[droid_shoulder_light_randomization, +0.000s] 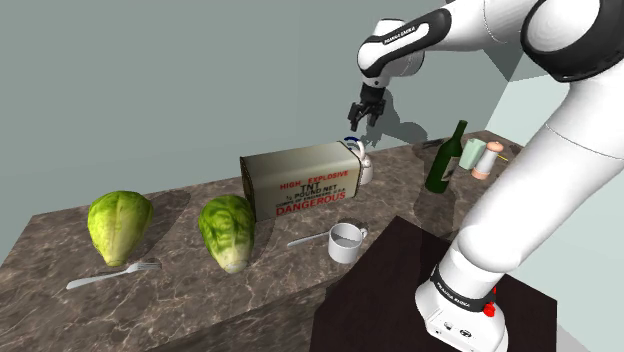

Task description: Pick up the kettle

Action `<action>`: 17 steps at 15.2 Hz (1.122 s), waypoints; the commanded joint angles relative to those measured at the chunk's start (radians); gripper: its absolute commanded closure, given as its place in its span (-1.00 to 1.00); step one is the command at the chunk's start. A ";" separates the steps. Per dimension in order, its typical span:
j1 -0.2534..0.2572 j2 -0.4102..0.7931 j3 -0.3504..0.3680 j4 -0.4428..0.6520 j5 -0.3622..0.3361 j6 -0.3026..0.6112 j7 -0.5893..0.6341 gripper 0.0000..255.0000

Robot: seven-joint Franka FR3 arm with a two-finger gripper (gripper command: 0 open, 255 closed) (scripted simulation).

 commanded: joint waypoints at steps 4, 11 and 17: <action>-0.029 0.188 -0.046 0.104 0.107 0.070 -0.061 -1.00; -0.113 0.439 -0.057 0.281 0.269 0.110 -0.137 -1.00; -0.123 0.482 -0.043 0.255 0.300 0.175 -0.161 -1.00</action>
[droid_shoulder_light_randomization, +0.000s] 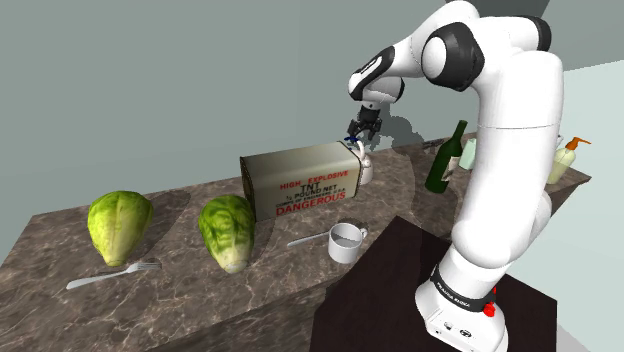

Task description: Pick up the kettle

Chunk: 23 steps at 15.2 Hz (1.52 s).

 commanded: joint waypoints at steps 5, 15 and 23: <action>-0.006 0.024 0.007 -0.005 0.016 0.027 -0.012 1.00; -0.001 0.006 0.002 0.000 0.004 0.005 -0.002 1.00; 0.011 -0.050 -0.015 0.038 -0.037 -0.081 0.029 1.00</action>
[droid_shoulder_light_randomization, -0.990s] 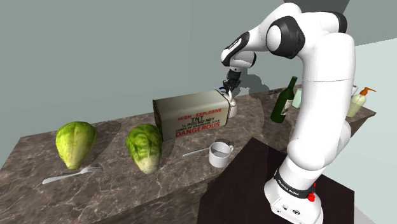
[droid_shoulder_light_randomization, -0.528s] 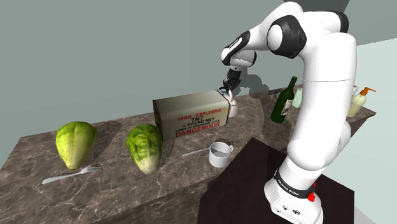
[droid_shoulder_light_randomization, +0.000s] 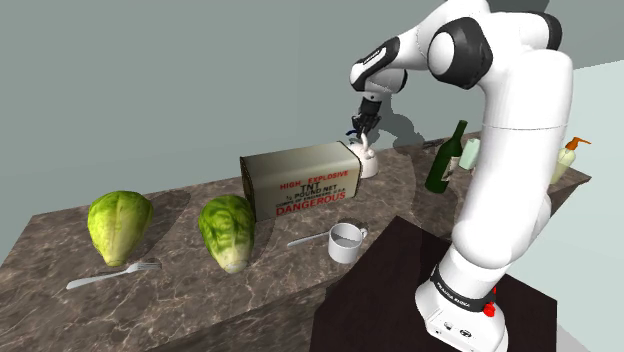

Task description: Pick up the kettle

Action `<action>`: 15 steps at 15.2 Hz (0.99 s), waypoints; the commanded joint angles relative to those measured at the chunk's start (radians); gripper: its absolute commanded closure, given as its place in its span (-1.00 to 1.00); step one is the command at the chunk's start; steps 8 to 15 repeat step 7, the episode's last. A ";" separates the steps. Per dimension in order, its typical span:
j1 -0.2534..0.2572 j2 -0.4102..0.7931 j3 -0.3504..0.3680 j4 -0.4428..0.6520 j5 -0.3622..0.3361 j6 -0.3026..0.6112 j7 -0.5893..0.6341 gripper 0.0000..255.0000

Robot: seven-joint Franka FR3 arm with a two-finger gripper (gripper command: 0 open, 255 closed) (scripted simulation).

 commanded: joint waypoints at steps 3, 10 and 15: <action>0.004 -0.027 -0.007 0.024 -0.018 -0.046 0.013 1.00; 0.006 -0.039 -0.010 0.038 -0.027 -0.071 0.020 1.00; 0.006 -0.039 -0.010 0.038 -0.027 -0.071 0.020 1.00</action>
